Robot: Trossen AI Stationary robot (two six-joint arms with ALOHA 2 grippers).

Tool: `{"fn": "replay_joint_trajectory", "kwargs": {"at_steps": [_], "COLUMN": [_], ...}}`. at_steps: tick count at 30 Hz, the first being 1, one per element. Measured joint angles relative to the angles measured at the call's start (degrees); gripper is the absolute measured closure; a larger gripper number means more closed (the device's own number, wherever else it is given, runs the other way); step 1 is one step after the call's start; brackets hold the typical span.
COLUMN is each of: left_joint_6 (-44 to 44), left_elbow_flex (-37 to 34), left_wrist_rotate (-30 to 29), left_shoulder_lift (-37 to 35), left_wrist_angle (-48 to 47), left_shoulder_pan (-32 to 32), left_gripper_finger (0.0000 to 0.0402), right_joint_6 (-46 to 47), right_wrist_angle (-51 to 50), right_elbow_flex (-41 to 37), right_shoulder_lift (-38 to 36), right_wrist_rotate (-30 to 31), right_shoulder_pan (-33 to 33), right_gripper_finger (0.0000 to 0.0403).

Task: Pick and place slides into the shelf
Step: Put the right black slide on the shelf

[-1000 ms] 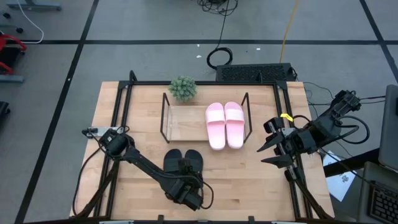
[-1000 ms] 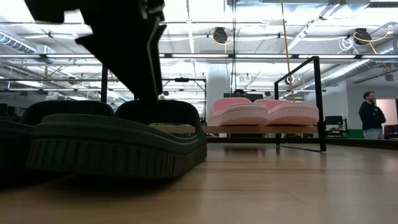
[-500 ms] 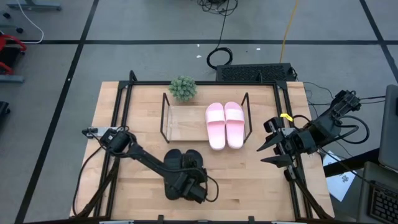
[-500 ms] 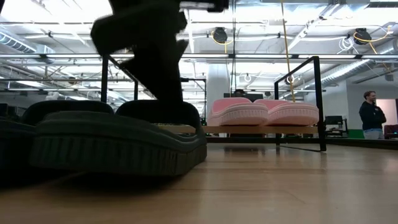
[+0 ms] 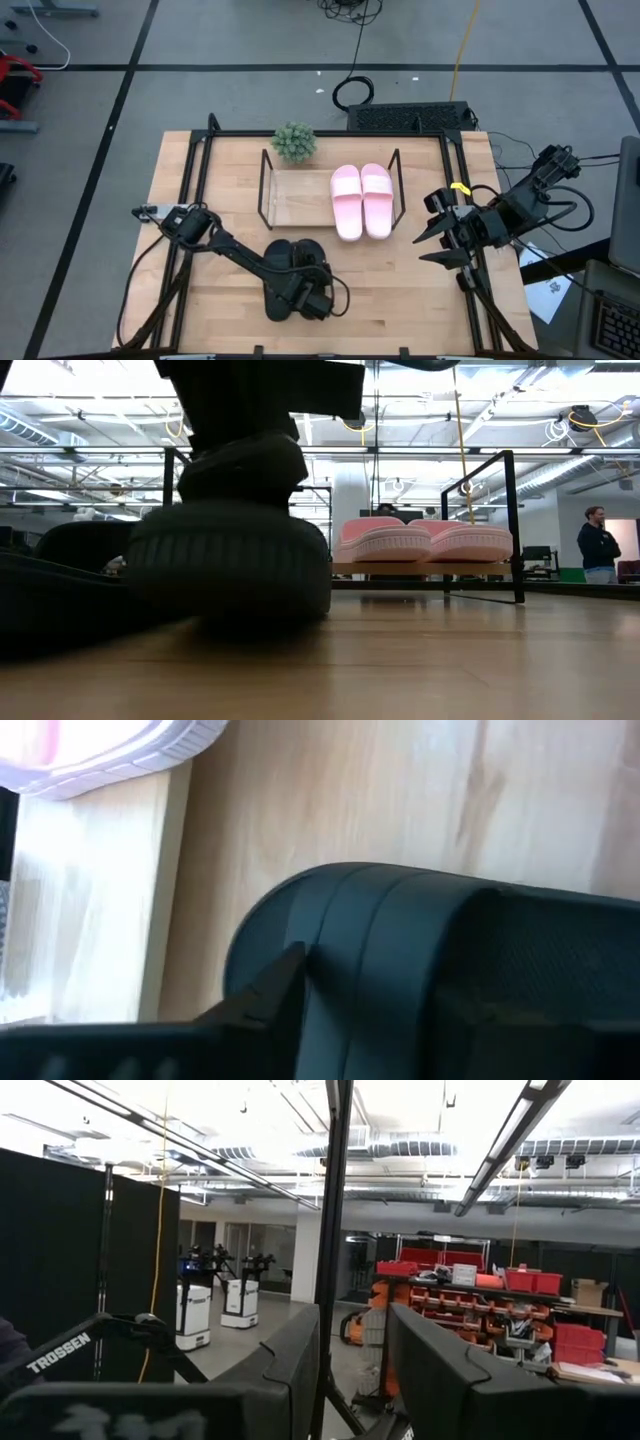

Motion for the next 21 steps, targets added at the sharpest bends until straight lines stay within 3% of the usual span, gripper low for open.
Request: {"fn": "replay_joint_trajectory", "kwargs": {"at_steps": [7,14,21], "left_joint_6": [1.42,1.54,0.09], "left_elbow_flex": [0.0,1.52,11.92], "left_wrist_rotate": [-0.01,0.02,-2.52], "left_shoulder_lift": [0.0,0.01,0.04], "left_wrist_angle": [1.72,0.75,-13.98], "left_shoulder_pan": [1.49,1.77,1.66], "left_gripper_finger": [0.0388,0.0397,0.04], "right_joint_6": [-0.86,-0.86,-0.86], "right_wrist_angle": [-0.02,-0.25,-0.89], "right_elbow_flex": [0.0,0.0,0.0], "right_shoulder_lift": [0.0,0.0,0.02], "right_wrist_rotate": [0.0,0.01,0.07], "right_shoulder_pan": [0.0,0.0,0.0], "right_gripper_finger": [0.0292,0.0292,0.0292]}}
